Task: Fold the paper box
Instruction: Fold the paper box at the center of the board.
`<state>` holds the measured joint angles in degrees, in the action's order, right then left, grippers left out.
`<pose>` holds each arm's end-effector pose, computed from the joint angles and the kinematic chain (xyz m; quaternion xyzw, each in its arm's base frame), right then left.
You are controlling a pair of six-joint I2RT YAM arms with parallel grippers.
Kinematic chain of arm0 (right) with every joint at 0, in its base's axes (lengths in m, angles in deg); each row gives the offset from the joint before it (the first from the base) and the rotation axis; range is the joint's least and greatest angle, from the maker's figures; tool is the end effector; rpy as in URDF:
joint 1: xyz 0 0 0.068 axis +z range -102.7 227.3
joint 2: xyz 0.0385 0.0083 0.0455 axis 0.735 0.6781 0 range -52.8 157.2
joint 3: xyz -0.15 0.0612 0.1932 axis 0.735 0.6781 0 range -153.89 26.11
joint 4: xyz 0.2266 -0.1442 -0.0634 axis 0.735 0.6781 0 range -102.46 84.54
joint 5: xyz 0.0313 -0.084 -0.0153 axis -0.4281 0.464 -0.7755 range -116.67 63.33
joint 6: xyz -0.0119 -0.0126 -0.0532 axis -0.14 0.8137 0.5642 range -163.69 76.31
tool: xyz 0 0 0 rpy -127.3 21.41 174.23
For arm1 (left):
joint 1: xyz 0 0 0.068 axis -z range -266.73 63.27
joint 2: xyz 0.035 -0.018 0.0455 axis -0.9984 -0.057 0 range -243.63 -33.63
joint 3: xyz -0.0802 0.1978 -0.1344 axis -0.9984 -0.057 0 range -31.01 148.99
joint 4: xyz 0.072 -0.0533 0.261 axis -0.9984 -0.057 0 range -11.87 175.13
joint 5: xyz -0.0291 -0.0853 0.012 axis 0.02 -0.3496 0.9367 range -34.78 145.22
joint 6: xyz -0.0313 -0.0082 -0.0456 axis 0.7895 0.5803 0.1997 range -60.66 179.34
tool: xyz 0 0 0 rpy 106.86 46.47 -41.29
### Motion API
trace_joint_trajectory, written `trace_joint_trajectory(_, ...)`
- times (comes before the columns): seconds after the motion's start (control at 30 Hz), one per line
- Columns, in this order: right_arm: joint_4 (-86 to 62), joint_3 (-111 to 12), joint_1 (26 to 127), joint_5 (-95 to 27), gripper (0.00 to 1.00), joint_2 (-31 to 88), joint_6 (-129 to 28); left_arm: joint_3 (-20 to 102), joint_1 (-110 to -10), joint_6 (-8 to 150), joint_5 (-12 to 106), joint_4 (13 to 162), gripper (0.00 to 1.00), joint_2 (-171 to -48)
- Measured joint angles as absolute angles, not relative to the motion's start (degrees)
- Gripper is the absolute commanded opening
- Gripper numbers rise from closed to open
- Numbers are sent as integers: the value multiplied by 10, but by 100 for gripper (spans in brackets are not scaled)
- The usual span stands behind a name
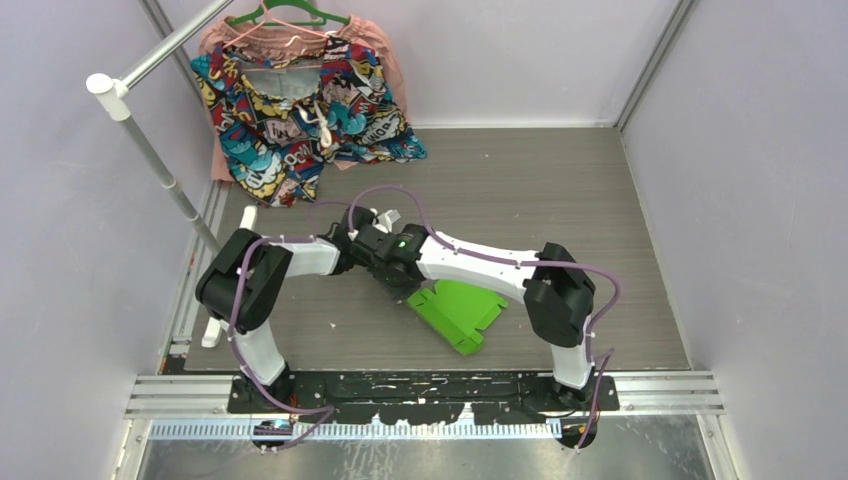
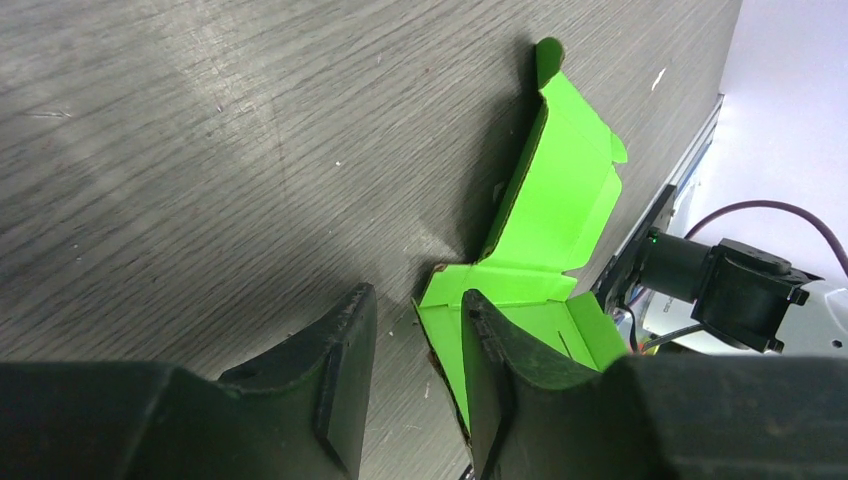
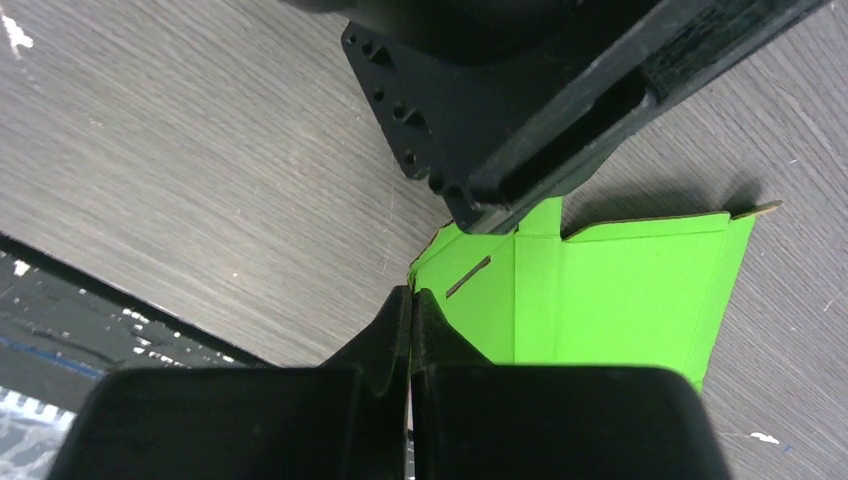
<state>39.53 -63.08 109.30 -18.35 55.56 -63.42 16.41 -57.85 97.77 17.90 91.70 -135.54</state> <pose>0.1919 0.3491 0.2087 -0.3437 0.9220 0.0527 0.1703 0.2866 -0.1848 0.0961 0.0409 0.8908 -0.4371 0.1176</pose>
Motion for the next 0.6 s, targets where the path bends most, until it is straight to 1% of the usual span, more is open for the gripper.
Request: trace_joint_trajectory(0.6,416,-636,1117,-95,1,570,-650,164,-568,984,181,926,37,-1361)
